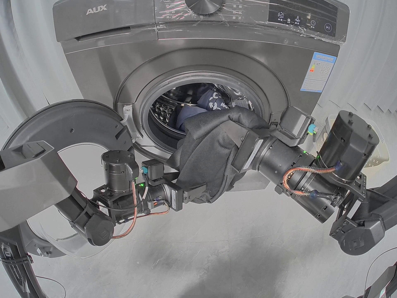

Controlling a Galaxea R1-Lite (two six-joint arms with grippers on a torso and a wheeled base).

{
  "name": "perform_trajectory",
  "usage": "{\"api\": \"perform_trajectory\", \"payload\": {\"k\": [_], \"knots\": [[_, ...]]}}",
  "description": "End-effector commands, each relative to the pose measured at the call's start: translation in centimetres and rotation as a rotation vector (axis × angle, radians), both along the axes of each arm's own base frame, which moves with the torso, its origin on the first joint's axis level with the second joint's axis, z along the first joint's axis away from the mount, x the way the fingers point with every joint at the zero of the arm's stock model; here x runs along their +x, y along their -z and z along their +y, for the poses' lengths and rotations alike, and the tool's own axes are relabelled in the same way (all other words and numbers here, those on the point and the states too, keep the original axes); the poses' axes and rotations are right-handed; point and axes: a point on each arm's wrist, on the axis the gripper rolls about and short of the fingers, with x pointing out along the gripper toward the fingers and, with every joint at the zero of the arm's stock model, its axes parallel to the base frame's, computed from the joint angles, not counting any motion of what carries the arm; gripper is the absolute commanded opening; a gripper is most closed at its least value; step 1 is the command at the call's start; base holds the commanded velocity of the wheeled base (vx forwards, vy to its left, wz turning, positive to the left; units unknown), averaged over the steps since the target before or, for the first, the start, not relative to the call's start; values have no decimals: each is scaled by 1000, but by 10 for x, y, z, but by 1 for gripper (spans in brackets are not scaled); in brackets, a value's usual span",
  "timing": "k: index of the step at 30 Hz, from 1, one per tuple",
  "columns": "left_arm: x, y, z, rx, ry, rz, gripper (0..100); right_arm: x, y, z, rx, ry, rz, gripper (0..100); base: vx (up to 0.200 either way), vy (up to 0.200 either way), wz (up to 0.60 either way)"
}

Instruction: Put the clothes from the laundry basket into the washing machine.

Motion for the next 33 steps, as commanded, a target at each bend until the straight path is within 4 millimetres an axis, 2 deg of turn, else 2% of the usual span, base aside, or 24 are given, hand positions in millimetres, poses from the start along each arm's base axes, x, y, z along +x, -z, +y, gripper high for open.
{"api": "perform_trajectory", "payload": {"k": [1,7,13,18,22,29,30,33], "knots": [[0,10,-4,12,6,19,0,0,-1,0,2,1,-2,0,0,0,0],[-19,9,-6,24,38,37,0,1,-1,-1,1,8,0,0,0,0,0],[-74,-27,7,-10,103,-4,0,5,5,-6,-19,22,12,0,0,0,0],[-105,-57,16,-64,136,-77,0,3,19,-8,-64,18,42,0,0,0,0],[-116,-76,21,-108,144,-134,0,1,27,-10,-88,5,61,0,0,0,0],[-123,-102,23,-214,153,-164,0,0,44,-10,-139,-6,101,0,0,0,0],[-124,-105,23,-226,153,-167,0,-2,48,-11,-157,-11,118,100,0,0,0],[-122,-110,22,-240,151,-183,0,-6,56,-13,-183,-22,138,100,0,0,0]]}}
